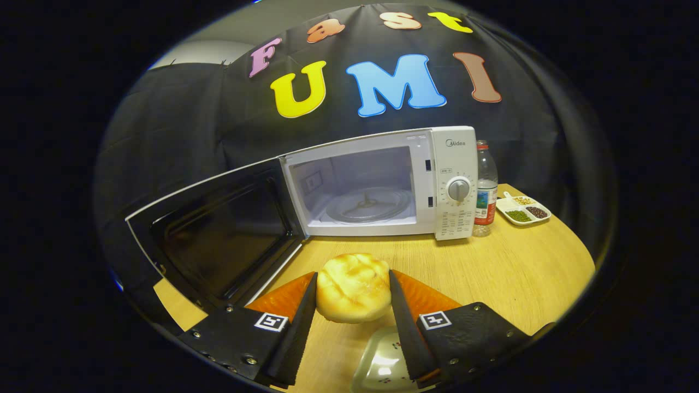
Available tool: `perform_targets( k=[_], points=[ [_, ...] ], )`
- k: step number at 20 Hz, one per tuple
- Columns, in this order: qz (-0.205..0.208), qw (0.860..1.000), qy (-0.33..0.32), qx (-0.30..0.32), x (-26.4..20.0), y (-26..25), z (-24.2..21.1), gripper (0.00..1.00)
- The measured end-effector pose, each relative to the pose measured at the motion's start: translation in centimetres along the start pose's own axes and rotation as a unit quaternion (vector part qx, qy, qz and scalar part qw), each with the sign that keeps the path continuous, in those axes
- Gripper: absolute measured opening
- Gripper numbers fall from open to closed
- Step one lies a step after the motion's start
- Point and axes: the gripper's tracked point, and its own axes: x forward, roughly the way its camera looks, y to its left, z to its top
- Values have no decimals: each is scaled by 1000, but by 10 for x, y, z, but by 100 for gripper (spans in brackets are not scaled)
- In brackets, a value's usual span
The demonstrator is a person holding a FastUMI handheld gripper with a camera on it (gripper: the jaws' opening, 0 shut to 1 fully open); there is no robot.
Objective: Open the microwave, put the food inside, and close the microwave door.
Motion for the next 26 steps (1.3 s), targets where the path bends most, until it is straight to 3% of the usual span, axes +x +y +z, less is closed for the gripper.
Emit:
perform_targets(
  k=[8, 13, 21, 26],
  points=[
    [11, 994, -59, 88, 84, 29, 50, 73],
    [-18, 984, -112, 136, 129, 31, 79, 72],
    [-58, 969, -117, 211, 206, 8, 86, 72],
    [-85, 965, -126, 216, 235, -3, 84, 72]
  ],
)
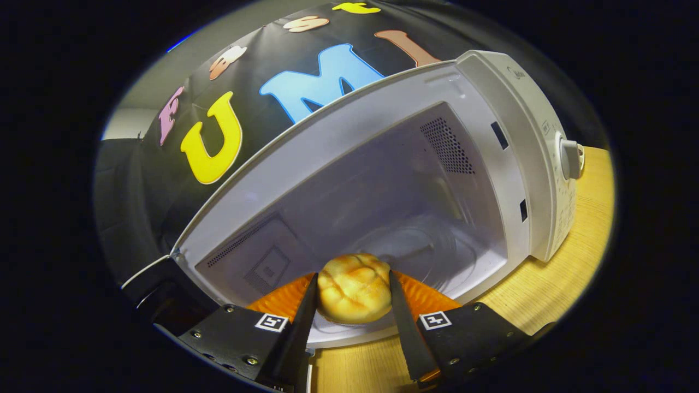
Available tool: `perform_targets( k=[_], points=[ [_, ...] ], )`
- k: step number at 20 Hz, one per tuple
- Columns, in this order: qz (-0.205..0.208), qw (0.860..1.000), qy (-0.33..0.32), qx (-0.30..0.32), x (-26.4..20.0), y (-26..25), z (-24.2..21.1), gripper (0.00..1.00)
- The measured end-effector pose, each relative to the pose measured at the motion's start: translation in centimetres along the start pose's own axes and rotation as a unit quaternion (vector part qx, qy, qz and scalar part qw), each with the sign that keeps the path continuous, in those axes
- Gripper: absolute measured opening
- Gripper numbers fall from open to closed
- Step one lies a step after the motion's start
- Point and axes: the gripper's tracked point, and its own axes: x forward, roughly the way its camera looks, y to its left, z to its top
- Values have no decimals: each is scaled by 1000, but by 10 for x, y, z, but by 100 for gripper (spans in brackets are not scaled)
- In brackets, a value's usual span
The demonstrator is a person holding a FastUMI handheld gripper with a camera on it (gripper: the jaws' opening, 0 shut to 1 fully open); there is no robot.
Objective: Open the microwave, put the food inside, and close the microwave door.
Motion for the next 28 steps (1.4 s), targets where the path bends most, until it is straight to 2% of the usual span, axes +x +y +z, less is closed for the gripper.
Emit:
perform_targets(
  k=[5, 7, 10, 13, 16, 21, 26, 28],
  points=[
    [0, 1000, 2, 32, 18, 1, -4, 73],
    [-2, 1000, 7, 27, 22, -1, -7, 81],
    [11, 999, 25, 35, 20, 0, -14, 84],
    [7, 1000, 13, 16, 18, -2, -6, 96],
    [8, 1000, -1, -4, 12, 3, 2, 96],
    [52, 998, 18, -36, -24, 26, 0, 96],
    [106, 992, 27, -63, -83, 44, 4, 96],
    [125, 987, 23, -97, -112, 51, 9, 96]
  ],
)
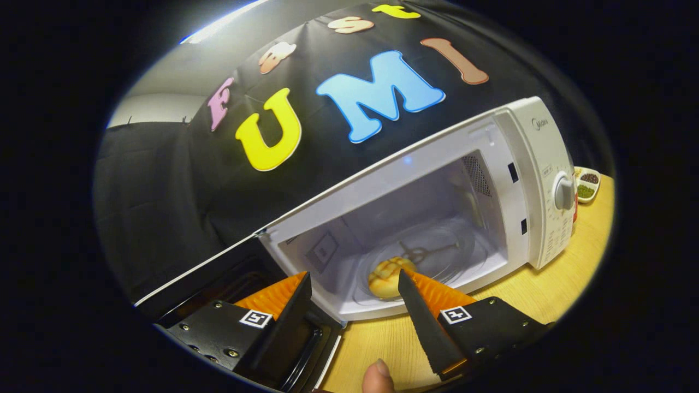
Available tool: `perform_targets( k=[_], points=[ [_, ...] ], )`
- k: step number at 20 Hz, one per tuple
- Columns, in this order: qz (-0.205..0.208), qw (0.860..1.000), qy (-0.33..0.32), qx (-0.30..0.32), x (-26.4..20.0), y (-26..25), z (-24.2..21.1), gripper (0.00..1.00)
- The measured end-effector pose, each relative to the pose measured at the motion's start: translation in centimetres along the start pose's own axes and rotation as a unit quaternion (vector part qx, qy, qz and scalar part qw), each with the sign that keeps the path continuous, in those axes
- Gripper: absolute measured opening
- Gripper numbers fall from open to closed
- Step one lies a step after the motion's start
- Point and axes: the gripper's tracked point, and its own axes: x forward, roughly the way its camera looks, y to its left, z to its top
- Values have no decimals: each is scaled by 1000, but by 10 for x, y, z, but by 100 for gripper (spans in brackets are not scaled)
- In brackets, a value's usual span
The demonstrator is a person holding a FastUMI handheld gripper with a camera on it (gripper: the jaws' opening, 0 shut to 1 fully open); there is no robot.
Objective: Open the microwave, put the food inside, and close the microwave door.
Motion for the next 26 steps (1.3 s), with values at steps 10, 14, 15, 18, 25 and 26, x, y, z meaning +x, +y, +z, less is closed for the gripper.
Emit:
perform_targets(
  k=[10, 14, 15, 18, 25, 26],
  points=[
    [116, 963, -90, -226, -170, 93, 8, 96],
    [158, 934, -83, -309, -214, 130, -25, 93],
    [172, 927, -84, -324, -225, 139, -33, 90],
    [214, 917, -83, -325, -247, 167, -59, 86],
    [301, 921, -11, -249, -255, 219, -111, 87],
    [297, 920, -11, -256, -252, 222, -117, 87]
  ],
)
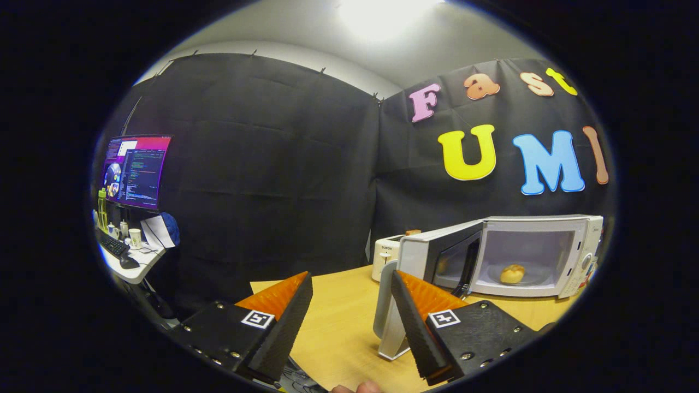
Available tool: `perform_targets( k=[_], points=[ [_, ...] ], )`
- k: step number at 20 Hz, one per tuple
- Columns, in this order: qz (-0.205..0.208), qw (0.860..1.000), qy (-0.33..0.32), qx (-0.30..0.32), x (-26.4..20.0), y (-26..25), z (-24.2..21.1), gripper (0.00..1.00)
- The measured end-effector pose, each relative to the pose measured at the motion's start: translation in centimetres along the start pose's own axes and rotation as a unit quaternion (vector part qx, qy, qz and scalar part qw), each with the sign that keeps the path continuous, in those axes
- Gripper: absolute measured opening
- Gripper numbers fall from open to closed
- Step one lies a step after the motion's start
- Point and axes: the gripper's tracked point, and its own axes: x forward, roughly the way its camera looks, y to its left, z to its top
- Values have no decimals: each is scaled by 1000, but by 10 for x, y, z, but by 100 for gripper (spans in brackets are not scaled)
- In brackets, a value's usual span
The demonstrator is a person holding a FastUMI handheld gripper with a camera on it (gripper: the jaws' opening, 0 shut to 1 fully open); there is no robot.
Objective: Open the microwave, put the food inside, and close the microwave door.
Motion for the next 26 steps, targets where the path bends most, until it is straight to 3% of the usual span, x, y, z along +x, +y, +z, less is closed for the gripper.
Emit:
perform_targets(
  k=[5, 6, 7, 9, 11, 15, 20, 26],
  points=[
    [-1, 1000, -13, -6, 37, 30, -13, 88],
    [1, 1000, -12, 8, 42, 31, -20, 81],
    [-1, 1000, -8, 27, 51, 32, -22, 68],
    [-23, 999, -3, 49, 62, 26, -20, 68],
    [-52, 997, 0, 55, 69, 10, -29, 20],
    [-72, 996, 17, 58, 73, 5, -43, 20],
    [-96, 994, 17, 40, 77, -12, -44, 1],
    [-127, 991, 31, 24, 54, -32, -48, 1]
  ],
)
